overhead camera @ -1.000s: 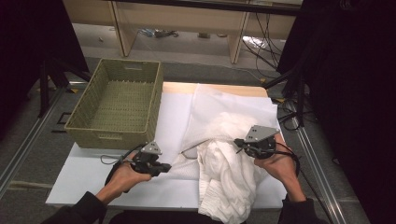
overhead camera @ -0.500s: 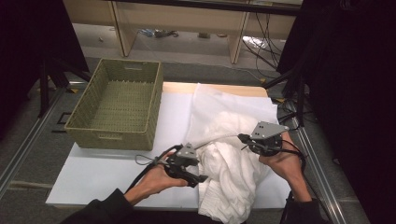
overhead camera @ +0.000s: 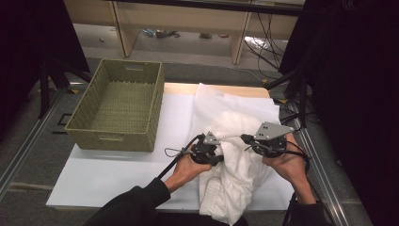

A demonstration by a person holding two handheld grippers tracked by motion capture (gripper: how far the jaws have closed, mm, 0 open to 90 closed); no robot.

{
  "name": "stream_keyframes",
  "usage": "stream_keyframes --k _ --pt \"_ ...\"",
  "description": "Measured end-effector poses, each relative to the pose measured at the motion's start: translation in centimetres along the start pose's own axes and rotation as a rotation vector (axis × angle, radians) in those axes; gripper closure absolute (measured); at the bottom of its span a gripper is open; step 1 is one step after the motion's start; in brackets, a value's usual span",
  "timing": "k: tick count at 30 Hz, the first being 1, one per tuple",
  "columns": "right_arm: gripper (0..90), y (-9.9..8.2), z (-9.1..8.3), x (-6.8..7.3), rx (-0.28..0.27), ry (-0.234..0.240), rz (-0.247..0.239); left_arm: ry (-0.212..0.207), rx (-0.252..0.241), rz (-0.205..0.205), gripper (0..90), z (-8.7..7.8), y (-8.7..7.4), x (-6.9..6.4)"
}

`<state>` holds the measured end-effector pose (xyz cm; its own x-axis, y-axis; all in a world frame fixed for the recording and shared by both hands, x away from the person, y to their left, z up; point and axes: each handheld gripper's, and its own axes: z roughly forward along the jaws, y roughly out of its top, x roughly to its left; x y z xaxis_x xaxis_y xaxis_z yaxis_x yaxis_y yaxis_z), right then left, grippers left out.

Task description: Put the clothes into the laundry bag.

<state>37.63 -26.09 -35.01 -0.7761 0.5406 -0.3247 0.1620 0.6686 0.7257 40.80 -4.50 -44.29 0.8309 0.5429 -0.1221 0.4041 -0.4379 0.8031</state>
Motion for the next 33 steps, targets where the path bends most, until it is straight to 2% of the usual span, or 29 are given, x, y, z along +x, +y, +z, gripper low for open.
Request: stream_keyframes --k 1,2,4,6,8,9,10,12,14,15,17,18,19,20,23,24,25,26,27,28,29,30,31,32,33 --pt "90.0 0.0 0.0 0.0 0.000 0.000 0.000 0.000 0.000 0.000 81.5 0.0 0.0 0.0" --pt "90.0 0.3 -0.4 0.0 -0.014 -0.007 -0.003 0.025 -0.029 -0.039 81.7 -0.3 1.0 0.5" --pt "90.0 0.6 -0.8 0.1 -0.022 -0.005 -0.008 0.084 -0.057 -0.038 81.9 -0.6 2.0 1.0" --pt "90.0 0.9 -1.2 0.1 -0.033 -0.004 -0.010 0.139 -0.059 -0.030 81.7 -0.4 2.5 2.0" --pt "90.0 1.0 -1.4 0.2 -0.034 0.002 -0.009 0.168 -0.045 -0.057 81.2 0.7 2.2 3.3" --pt "90.0 1.0 -1.4 0.2 -0.034 0.002 -0.009 0.168 -0.045 -0.057 80.6 0.7 2.2 3.3" --pt "90.0 0.9 -1.1 0.4 -0.021 0.011 -0.017 0.173 0.010 -0.088 78.8 2.1 1.4 4.4" --pt "90.0 0.6 -0.5 0.6 0.003 0.018 -0.015 0.142 -0.002 -0.158 75.1 2.4 0.7 5.1" --pt "90.0 0.4 -0.1 0.6 0.007 0.023 -0.019 0.134 -0.006 -0.163 72.3 2.1 0.7 5.1" --pt "90.0 0.2 0.2 0.6 0.014 0.035 -0.013 0.120 0.014 -0.156 64.8 1.4 0.8 4.9" --pt "90.0 0.1 0.4 0.5 0.016 0.032 -0.006 0.100 0.034 -0.166 50.5 0.1 0.9 4.5" --pt "90.0 0.1 0.4 0.5 0.016 0.031 -0.008 0.081 0.067 -0.145 39.5 -1.4 0.9 3.9" --pt "90.0 0.1 0.4 0.5 0.016 0.031 -0.008 0.081 0.067 -0.145 34.4 -1.4 0.9 3.9" --pt "90.0 0.1 0.3 0.4 0.012 0.028 -0.002 0.065 0.080 -0.128 29.9 -3.3 0.8 3.1" --pt "90.0 0.2 0.1 0.3 0.009 0.021 -0.004 0.018 0.104 -0.100 22.4 -5.5 0.3 1.4" --pt "90.0 0.2 0.1 0.3 0.008 0.018 -0.004 -0.011 0.116 -0.088 21.8 -5.9 0.0 0.7" --pt "90.0 0.2 0.1 0.3 0.008 0.018 -0.004 -0.011 0.116 -0.088 21.6 -5.9 0.0 0.7" --pt "90.0 0.2 0.1 0.3 0.009 0.018 -0.002 -0.051 0.115 -0.103 20.1 -5.7 -0.6 -0.4" --pt "90.0 0.2 0.1 0.3 0.009 0.018 -0.002 -0.068 0.131 -0.093 18.5 -5.2 -0.9 -1.0" --pt "90.0 0.2 0.2 0.4 0.010 0.017 -0.002 -0.070 0.164 -0.053 17.0 -4.8 -1.1 -1.3" --pt "90.0 0.3 0.2 0.4 0.010 0.020 -0.002 -0.073 0.165 -0.050 16.3 -3.9 -1.4 -1.9" --pt "90.0 0.2 0.3 0.4 0.008 0.019 -0.008 -0.078 0.209 -0.006 16.0 -3.5 -1.5 -1.9" --pt "90.0 0.2 0.2 0.4 0.012 0.017 -0.005 -0.079 0.229 -0.006 15.9 -2.7 -1.5 -2.0" --pt "90.0 0.2 0.2 0.4 0.011 0.019 -0.005 -0.079 0.229 -0.006 16.7 -2.7 -1.5 -2.0" --pt "90.0 0.2 0.3 0.4 0.011 0.019 -0.006 -0.075 0.248 -0.043 17.9 -1.0 -1.5 -2.0"
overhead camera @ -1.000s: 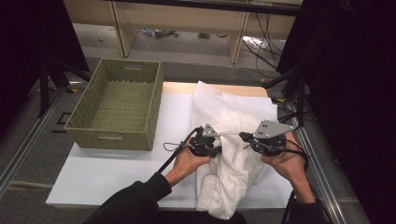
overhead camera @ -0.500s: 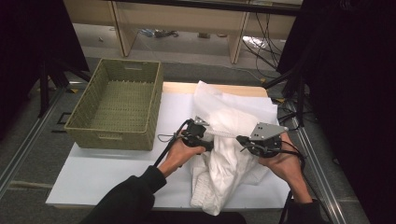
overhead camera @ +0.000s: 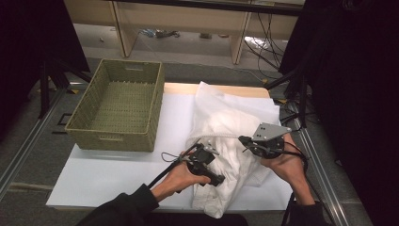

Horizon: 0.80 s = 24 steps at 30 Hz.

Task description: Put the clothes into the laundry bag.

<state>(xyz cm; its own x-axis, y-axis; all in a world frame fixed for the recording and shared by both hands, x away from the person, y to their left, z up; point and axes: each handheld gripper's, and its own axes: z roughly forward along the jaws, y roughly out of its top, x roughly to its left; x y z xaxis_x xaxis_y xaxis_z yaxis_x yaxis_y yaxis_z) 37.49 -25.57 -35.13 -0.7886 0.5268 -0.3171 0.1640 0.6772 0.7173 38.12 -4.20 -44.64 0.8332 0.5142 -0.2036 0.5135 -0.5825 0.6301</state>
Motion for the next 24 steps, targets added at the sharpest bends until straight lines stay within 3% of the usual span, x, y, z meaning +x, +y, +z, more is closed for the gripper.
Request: stream_keyframes --k 1,2,3,4,5,6,7,9,10,12,13,16,19,21,24 --pt "90.0 0.0 0.0 0.0 0.000 0.000 0.000 0.000 0.000 0.000 18.8 0.0 0.0 0.0" --pt "90.0 0.0 0.0 -0.1 -0.002 0.001 -0.003 0.004 -0.003 -0.033 18.8 0.7 0.3 0.3" --pt "90.0 0.0 0.0 -0.1 -0.003 0.003 0.000 0.017 -0.001 -0.032 23.7 1.5 0.8 1.0" --pt "90.0 -0.1 -0.1 -0.1 -0.002 0.002 0.003 0.045 -0.070 -0.050 50.3 2.2 1.4 1.5" --pt "90.0 -0.1 -0.1 -0.1 -0.002 0.004 0.006 0.058 -0.054 0.009 59.0 2.1 1.7 2.3" --pt "90.0 -0.2 -0.2 -0.1 -0.005 0.009 0.002 0.058 -0.054 0.009 67.9 2.1 1.7 2.3" --pt "90.0 -0.2 -0.2 -0.1 -0.012 0.003 0.004 0.029 -0.134 -0.043 76.8 2.4 2.3 2.7" --pt "90.0 -0.1 -0.4 -0.2 -0.024 0.004 0.007 0.067 -0.158 0.008 81.5 1.9 3.0 2.9" --pt "90.0 -0.1 -0.6 -0.2 -0.026 0.006 0.016 0.089 -0.204 -0.024 82.4 1.9 3.4 2.7" --pt "90.0 -0.1 -0.7 -0.3 -0.034 0.005 0.006 0.099 -0.224 -0.030 83.2 1.6 3.9 2.9" --pt "90.0 0.1 -1.0 -0.2 -0.038 0.008 0.015 0.132 -0.277 -0.051 83.4 1.1 4.7 3.3" --pt "90.0 0.3 -1.2 -0.1 -0.049 0.011 0.004 0.189 -0.316 -0.087 83.2 1.3 5.4 4.6" --pt "90.0 0.2 -0.7 0.1 -0.032 0.011 -0.007 0.184 -0.310 -0.141 80.3 2.2 5.6 6.1" --pt "90.0 -0.1 -0.1 0.2 -0.008 0.019 0.004 0.155 -0.274 -0.122 73.8 2.1 5.4 5.9" --pt "90.0 -0.4 0.2 0.1 0.002 0.026 0.011 0.143 -0.249 -0.110 54.0 1.5 5.0 5.3"
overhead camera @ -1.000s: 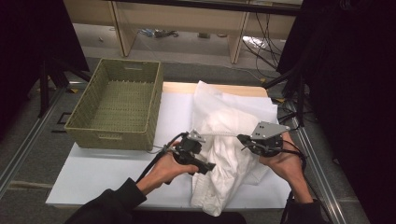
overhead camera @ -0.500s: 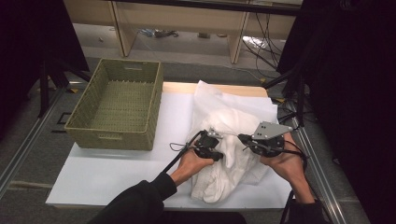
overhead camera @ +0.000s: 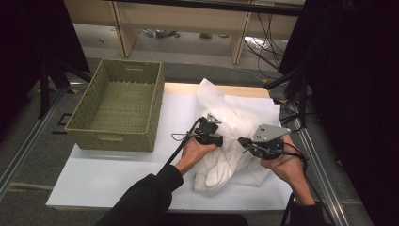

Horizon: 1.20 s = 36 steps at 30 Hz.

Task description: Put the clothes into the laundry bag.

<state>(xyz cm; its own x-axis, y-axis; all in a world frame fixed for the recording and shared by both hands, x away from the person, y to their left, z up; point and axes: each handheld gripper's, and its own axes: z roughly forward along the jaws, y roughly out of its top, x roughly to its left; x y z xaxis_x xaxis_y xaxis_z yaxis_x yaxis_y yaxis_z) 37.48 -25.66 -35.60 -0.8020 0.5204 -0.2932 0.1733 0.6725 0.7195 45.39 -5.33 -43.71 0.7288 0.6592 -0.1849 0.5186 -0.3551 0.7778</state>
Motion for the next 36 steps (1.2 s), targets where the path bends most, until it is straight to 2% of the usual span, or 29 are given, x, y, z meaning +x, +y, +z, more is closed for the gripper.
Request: stream_keyframes --k 1,4,7,8,9,10,11,12,13,14,15,16,17,18,19,20,21,22,23,24,25,26,27,28,30,31,32,33,36 --pt "90.0 -0.1 0.1 -0.2 0.000 -0.004 0.006 -0.028 0.041 0.005 47.5 -1.1 -0.5 -0.5" --pt "90.0 0.0 -0.2 -0.3 -0.006 -0.013 0.005 -0.058 0.090 0.026 34.2 -3.1 -1.7 -1.5" --pt "90.0 0.1 -0.3 -0.3 -0.009 -0.017 0.000 -0.090 0.141 0.092 27.2 -5.0 -3.2 -2.7" --pt "90.0 0.1 -0.3 -0.3 -0.009 -0.017 0.000 -0.090 0.141 0.092 26.4 -5.0 -3.2 -2.7" --pt "90.0 0.1 -0.3 -0.3 -0.011 -0.018 0.000 -0.110 0.180 0.149 26.4 -5.7 -3.9 -3.0" --pt "90.0 0.1 -0.2 -0.3 -0.010 -0.018 0.000 -0.111 0.204 0.185 22.5 -5.9 -5.0 -3.6" --pt "90.0 0.1 -0.2 -0.2 -0.008 -0.019 0.001 -0.117 0.229 0.192 20.8 -5.8 -5.6 -3.8" --pt "90.0 0.1 -0.2 -0.2 -0.008 -0.019 0.001 -0.117 0.229 0.192 19.6 -5.8 -5.6 -3.8" --pt "90.0 0.1 -0.2 -0.2 -0.007 -0.014 0.004 -0.109 0.277 0.169 16.6 -4.9 -6.8 -4.4" --pt "90.0 0.1 -0.1 -0.2 -0.007 -0.011 0.002 -0.109 0.277 0.169 15.0 -4.9 -6.8 -4.4" --pt "90.0 0.1 -0.1 -0.1 -0.004 -0.011 0.005 -0.095 0.277 0.159 16.3 -3.8 -7.7 -4.7" --pt "90.0 0.1 -0.1 -0.1 -0.004 -0.012 0.002 -0.103 0.279 0.183 15.4 -3.2 -7.9 -4.8" --pt "90.0 0.1 -0.1 -0.1 -0.006 -0.012 -0.001 -0.099 0.271 0.200 16.9 -2.6 -8.1 -5.0" --pt "90.0 0.2 -0.1 -0.1 -0.007 -0.012 0.000 -0.091 0.272 0.246 20.0 -2.3 -8.0 -5.0" --pt "90.0 0.2 -0.1 -0.1 -0.008 -0.011 -0.001 -0.092 0.252 0.247 25.8 -2.0 -7.8 -5.1" --pt "90.0 0.1 -0.1 -0.1 -0.009 -0.011 -0.002 -0.105 0.232 0.278 41.6 -1.8 -7.5 -5.0" --pt "90.0 0.1 -0.2 -0.1 -0.006 -0.013 0.003 -0.105 0.232 0.278 61.6 -1.8 -7.5 -5.0" --pt "90.0 0.1 -0.2 -0.1 -0.007 -0.014 0.001 -0.131 0.223 0.291 71.9 -1.4 -6.7 -4.7" --pt "90.0 0.1 -0.2 -0.1 -0.007 -0.012 0.002 -0.132 0.205 0.302 80.6 -1.3 -6.3 -4.7" --pt "90.0 0.1 -0.2 -0.1 -0.007 -0.011 0.002 -0.132 0.205 0.302 83.9 -1.3 -6.3 -4.7" --pt "90.0 0.1 -0.2 -0.1 -0.008 -0.010 -0.002 -0.113 0.185 0.332 86.4 -1.1 -5.4 -4.5" --pt "90.0 0.1 -0.2 -0.1 -0.010 -0.008 0.001 -0.095 0.167 0.320 87.2 -1.1 -4.9 -4.3" --pt "90.0 0.2 -0.3 -0.1 -0.010 -0.003 0.005 -0.073 0.117 0.273 87.7 -0.8 -4.6 -4.3" --pt "90.0 0.2 -0.3 -0.1 -0.009 -0.010 0.005 -0.073 0.117 0.273 87.8 -0.8 -4.6 -4.3" --pt "90.0 0.2 -0.4 -0.2 -0.018 -0.013 -0.005 -0.036 0.072 0.246 87.9 -1.1 -2.8 -2.7" --pt "90.0 0.2 -0.5 -0.2 -0.012 -0.012 0.010 -0.026 0.040 0.199 87.9 -1.0 -2.4 -2.5" --pt "90.0 0.2 -0.6 -0.3 -0.017 -0.018 0.005 -0.026 0.040 0.199 87.9 -1.0 -2.4 -2.5" --pt "90.0 0.1 -0.6 -0.3 -0.011 -0.018 0.013 -0.025 0.031 0.175 87.9 -0.9 -2.0 -2.0" --pt "90.0 0.0 -0.6 -0.5 -0.015 -0.018 0.008 -0.061 0.079 0.173 85.5 -0.8 -2.5 -2.2"
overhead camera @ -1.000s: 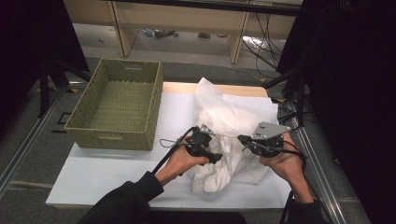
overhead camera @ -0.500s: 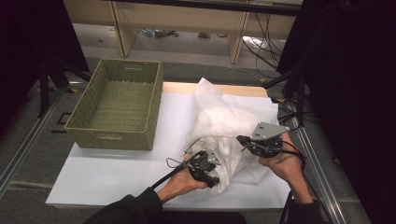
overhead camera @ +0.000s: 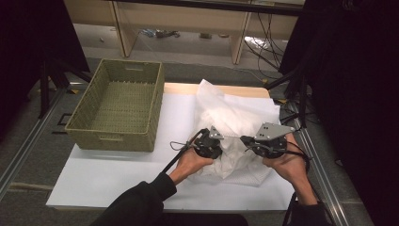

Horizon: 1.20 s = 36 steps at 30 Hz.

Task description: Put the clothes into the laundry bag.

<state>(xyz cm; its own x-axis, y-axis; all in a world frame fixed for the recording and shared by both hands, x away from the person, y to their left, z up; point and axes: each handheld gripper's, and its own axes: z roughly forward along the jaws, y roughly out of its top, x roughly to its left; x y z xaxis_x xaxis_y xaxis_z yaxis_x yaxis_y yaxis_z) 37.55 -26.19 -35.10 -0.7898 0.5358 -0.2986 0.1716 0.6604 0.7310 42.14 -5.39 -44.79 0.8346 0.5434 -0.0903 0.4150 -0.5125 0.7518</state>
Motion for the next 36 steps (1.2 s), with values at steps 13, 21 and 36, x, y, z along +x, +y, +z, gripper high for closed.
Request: stream_keyframes --k 13,21,36 --pt "90.0 0.1 0.1 0.1 0.005 0.007 0.009 -0.078 0.182 0.088 16.0 -5.1 -4.0 -3.5" --pt "90.0 0.2 0.3 0.4 0.012 0.014 0.001 -0.010 0.219 0.045 18.4 -2.0 -6.2 -3.1" --pt "90.0 0.1 0.0 0.2 0.012 0.016 0.009 0.012 -0.009 -0.030 76.9 -0.7 -0.2 -0.9"
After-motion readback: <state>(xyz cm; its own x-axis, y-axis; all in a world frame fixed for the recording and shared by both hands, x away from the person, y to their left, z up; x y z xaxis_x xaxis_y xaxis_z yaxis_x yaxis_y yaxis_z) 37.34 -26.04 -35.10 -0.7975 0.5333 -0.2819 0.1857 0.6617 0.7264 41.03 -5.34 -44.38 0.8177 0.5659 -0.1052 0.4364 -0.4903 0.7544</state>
